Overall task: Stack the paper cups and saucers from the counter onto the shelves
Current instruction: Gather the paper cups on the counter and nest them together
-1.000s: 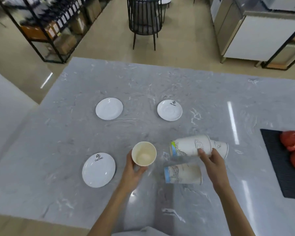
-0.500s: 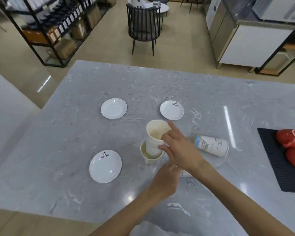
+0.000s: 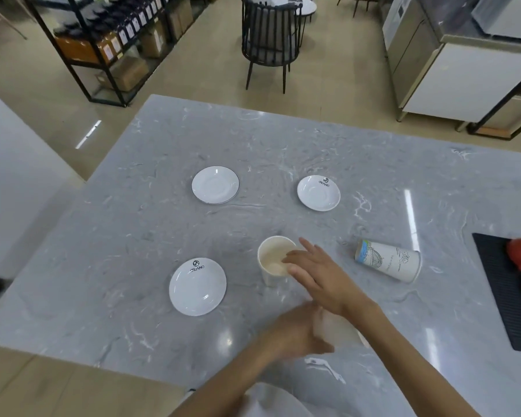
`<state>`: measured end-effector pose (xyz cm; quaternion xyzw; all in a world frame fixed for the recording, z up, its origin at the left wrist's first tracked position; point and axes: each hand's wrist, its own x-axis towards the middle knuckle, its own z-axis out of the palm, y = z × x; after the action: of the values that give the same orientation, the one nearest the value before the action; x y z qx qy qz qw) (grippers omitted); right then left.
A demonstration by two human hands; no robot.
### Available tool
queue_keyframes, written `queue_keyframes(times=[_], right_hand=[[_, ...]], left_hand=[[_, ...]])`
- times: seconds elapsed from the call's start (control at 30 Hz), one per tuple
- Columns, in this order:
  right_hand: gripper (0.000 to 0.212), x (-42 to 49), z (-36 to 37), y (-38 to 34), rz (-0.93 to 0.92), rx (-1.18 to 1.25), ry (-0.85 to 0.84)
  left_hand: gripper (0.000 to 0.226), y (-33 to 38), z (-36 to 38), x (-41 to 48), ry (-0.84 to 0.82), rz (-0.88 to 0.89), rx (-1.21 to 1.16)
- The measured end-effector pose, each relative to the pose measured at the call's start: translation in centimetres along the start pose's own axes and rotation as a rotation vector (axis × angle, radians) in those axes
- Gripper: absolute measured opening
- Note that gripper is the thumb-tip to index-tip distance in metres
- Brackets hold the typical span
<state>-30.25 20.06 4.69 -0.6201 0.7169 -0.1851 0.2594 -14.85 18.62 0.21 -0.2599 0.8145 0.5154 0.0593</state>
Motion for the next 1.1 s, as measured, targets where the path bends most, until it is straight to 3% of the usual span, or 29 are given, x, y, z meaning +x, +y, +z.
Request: queue_keyframes(times=[0.07,0.23,0.27,0.37,0.5,0.63,0.77,0.87,1.0,1.1], right_hand=[[0.038,-0.8,-1.1,0.5,0.063,0.193,0.179],[0.014,-3.1,-1.8,5.4,0.479,0.515,0.690],[0.021,-3.6,-1.7,6.8,0.616,0.577,0.760],[0.069,-5.3,-1.7,10.6,1.023,0.772,0.876],[0.100,-6.0,-2.7,13.2,1.211,1.009,0.890],[0.101,-5.2,-3.0,15.0,1.252,1.161,0.850],[0.080,-4.4,-2.8,16.0,1.152,1.246,0.809],[0.069,-4.3,-2.7,16.8,1.058,1.333,0.861],[0.065,-4.3,-2.3,17.7,1.020,1.410,0.906],[0.066,-4.3,-2.1,18.0,1.010,1.466,0.930]], left_hand=[[0.084,-0.1,-0.4,-2.0,-0.014,-0.031,-0.202],[0.092,-1.5,-2.4,-7.3,0.258,0.003,-0.569],[0.093,-1.2,-3.3,-7.6,0.321,0.011,-0.621],[0.091,-0.4,-6.6,-6.4,0.481,0.047,-0.667],[0.090,0.3,-9.9,-2.4,0.588,0.107,-0.610],[0.090,-0.8,-10.0,0.7,0.558,0.087,-0.486],[0.093,-2.4,-9.0,2.0,0.465,0.058,-0.410],[0.099,-4.0,-8.2,2.1,0.377,0.001,-0.526],[0.086,-4.7,-8.0,2.0,0.360,-0.015,-0.530],[0.100,-4.9,-7.8,2.0,0.366,-0.038,-0.567]])
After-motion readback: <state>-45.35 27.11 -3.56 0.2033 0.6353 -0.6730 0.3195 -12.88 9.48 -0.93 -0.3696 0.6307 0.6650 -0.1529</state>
